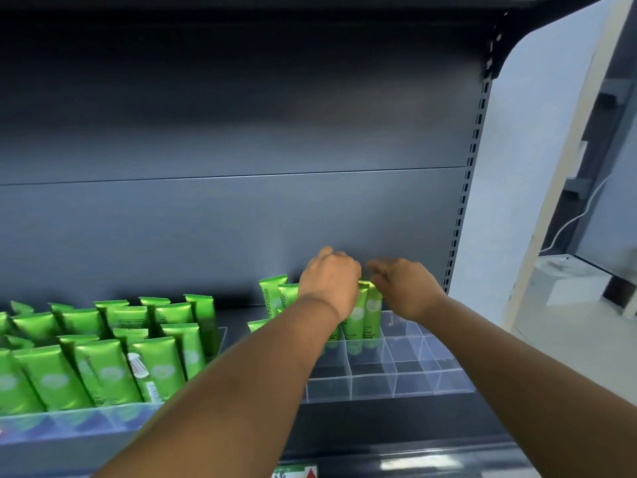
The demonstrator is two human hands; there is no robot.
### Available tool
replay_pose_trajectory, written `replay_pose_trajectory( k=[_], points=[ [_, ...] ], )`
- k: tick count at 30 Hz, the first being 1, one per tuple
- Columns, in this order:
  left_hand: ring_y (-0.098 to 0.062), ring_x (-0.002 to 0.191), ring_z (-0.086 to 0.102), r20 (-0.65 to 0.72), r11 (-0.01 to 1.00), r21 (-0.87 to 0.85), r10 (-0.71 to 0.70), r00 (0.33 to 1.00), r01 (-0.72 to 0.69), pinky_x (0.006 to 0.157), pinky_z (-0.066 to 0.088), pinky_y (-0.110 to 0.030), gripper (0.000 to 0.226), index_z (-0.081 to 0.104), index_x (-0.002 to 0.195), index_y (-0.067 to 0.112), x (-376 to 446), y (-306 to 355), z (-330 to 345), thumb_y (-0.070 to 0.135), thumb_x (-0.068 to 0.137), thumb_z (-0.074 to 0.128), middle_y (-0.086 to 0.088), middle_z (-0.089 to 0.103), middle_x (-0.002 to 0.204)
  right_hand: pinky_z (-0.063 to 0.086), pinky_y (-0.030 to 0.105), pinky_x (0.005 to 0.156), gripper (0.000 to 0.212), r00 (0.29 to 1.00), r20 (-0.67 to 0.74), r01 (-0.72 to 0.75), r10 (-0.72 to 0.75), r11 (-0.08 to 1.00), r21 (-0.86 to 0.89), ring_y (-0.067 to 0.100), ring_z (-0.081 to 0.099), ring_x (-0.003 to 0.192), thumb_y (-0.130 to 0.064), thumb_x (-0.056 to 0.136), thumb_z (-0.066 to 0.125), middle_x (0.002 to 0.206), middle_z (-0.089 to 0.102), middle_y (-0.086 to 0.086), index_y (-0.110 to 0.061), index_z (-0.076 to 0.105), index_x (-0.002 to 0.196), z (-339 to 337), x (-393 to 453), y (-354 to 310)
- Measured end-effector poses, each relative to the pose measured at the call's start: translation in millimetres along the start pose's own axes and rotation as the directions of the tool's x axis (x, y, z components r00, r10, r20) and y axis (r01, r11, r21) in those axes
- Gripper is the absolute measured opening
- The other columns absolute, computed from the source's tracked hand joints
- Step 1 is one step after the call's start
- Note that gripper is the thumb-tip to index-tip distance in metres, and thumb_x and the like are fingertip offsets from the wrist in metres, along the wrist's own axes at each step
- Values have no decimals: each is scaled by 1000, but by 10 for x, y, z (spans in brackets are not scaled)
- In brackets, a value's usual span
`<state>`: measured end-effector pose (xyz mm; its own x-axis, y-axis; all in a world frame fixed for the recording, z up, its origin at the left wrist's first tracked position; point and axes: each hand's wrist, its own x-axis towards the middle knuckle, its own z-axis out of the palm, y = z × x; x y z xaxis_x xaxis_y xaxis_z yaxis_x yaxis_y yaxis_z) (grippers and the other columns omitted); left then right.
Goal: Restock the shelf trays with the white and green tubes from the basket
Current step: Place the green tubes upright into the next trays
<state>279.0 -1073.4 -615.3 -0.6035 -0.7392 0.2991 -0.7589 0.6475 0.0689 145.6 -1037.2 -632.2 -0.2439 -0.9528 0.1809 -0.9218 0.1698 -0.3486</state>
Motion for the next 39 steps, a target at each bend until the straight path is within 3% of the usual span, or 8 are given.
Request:
replay_pose_trajectory(
  k=[1,3,5,8,12,24,31,39],
  points=[
    [-24,123,41,-11,1000,-11,9,1000,-9,97,41,-33,29,62,120,16,-17,-14,-33,15,92,54,-5,57,117,45,34,82,20,1000,9,-1,0,1000,7,30,57,101,-24,98,40,105,63,7,-26,60,102,-8,-23,-15],
    [-23,125,37,-20,1000,-19,22,1000,-23,103,37,-32,35,56,127,17,-79,-41,-116,19,92,55,-4,54,122,37,36,106,43,999,31,14,-13,999,-31,26,42,132,-31,99,41,144,46,6,-21,41,141,-48,-100,-77],
    [-24,131,34,10,1000,0,28,1000,-28,109,30,-32,45,46,135,17,-173,-67,-208,24,92,57,-3,48,132,16,35,119,61,998,57,34,-27,992,-121,19,15,148,-38,100,38,160,19,2,-17,16,153,-101,-199,-179],
    [-24,142,24,86,1000,16,15,996,-16,118,17,-34,68,26,148,16,-356,-137,-353,29,91,59,-2,31,151,2,37,120,69,996,90,49,-30,974,-222,17,-5,150,-45,100,32,162,-2,-2,-18,-2,154,-186,-373,-371],
    [-21,148,11,127,999,39,-34,991,29,121,8,-36,81,11,152,14,-656,-305,-548,35,91,59,-3,14,160,1,40,121,71,993,108,80,-56,968,-237,18,-7,150,-47,99,31,162,-5,-1,-17,-4,153,-263,-600,-652],
    [-19,148,12,92,976,92,-208,974,200,121,12,-33,82,12,152,12,-2085,-1216,-899,43,90,56,-6,14,160,6,39,120,72,954,151,279,-259,951,-132,19,2,150,-47,98,37,162,4,1,-16,4,154,186,-1284,-1995],
    [-20,147,17,126,934,83,-355,927,346,120,17,-33,81,14,152,14,-3041,-1824,-793,47,90,54,-5,18,159,5,39,120,71,874,273,428,-401,903,-43,18,-1,150,-46,99,36,162,0,0,-16,2,154,794,-1712,-2808],
    [-19,148,14,260,882,130,-472,843,453,119,15,-33,82,10,153,13,-3892,-2407,-527,43,92,55,-5,14,160,5,39,120,72,775,447,498,-447,867,3,20,-1,150,-46,100,35,162,-1,2,-15,-1,154,1617,-2027,-3352]
  ],
)
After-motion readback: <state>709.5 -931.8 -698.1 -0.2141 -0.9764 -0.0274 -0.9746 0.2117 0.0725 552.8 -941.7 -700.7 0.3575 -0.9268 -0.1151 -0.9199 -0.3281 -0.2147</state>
